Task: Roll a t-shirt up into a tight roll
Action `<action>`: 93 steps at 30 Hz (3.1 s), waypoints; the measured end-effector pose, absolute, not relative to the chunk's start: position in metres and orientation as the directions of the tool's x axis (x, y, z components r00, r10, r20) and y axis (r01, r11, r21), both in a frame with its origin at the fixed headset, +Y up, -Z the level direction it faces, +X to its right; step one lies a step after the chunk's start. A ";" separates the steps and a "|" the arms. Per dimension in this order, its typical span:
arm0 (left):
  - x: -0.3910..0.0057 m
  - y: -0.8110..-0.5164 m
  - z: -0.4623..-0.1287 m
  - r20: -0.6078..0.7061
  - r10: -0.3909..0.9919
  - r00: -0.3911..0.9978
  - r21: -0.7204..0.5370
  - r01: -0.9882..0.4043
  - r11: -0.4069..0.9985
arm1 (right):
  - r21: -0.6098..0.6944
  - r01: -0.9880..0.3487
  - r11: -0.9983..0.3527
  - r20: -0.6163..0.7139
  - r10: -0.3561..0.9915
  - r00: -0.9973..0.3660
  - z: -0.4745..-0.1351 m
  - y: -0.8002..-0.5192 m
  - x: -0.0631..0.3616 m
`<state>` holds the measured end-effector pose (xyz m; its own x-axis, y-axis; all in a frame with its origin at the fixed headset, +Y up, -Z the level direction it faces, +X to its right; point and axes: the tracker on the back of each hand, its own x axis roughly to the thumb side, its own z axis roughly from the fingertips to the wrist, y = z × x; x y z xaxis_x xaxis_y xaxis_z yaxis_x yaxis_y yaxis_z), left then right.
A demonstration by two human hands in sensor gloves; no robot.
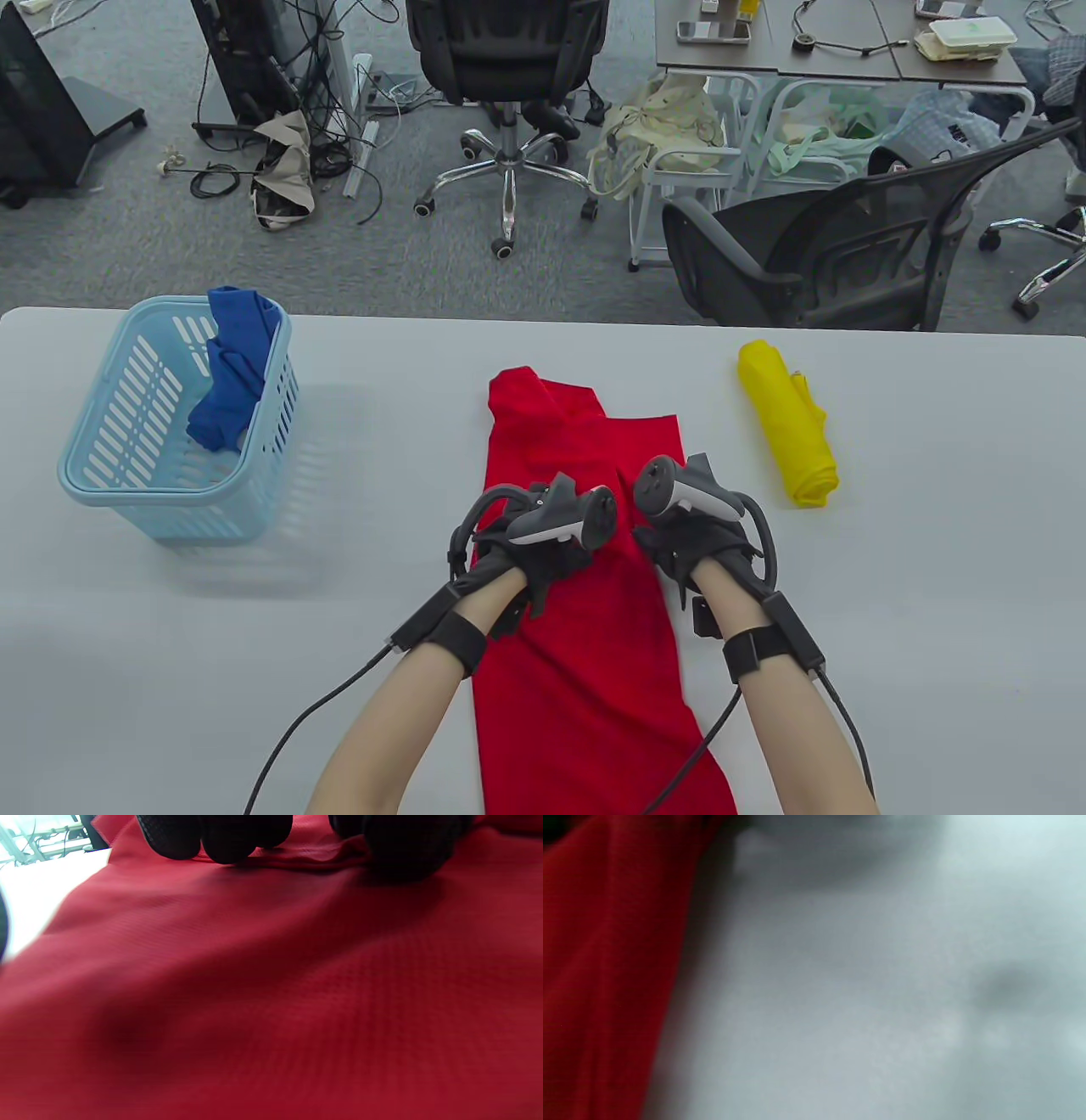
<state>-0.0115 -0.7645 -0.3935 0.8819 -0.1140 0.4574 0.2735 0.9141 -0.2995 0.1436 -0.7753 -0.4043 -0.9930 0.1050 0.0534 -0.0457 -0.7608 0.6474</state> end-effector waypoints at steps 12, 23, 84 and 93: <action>-0.158 -0.680 -0.403 0.019 -0.872 0.490 -0.077 0.870 0.487 | 0.615 -0.107 -0.781 -0.124 0.038 -0.991 -0.413 -0.775 0.187; -0.149 -0.767 -0.317 0.259 -0.001 0.966 -0.617 0.166 0.769 | 0.539 0.097 -0.837 0.150 -0.018 -0.989 -0.347 -0.750 0.122; -0.203 -0.731 -0.300 0.407 -0.142 0.902 -0.199 0.240 0.950 | 0.551 0.079 -0.831 0.125 -0.011 -0.992 -0.303 -0.774 0.170; -0.219 -0.764 -0.298 0.462 -0.094 0.882 -0.597 0.388 0.702 | 0.556 0.019 -0.831 0.067 0.022 -0.998 -0.311 -0.775 0.179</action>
<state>-0.2190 -0.7640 -0.2977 0.8817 -0.0944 0.4623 0.3880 0.7025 -0.5967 0.1793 -0.7754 -0.3108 -0.9975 0.0219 0.0667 0.0189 -0.8308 0.5563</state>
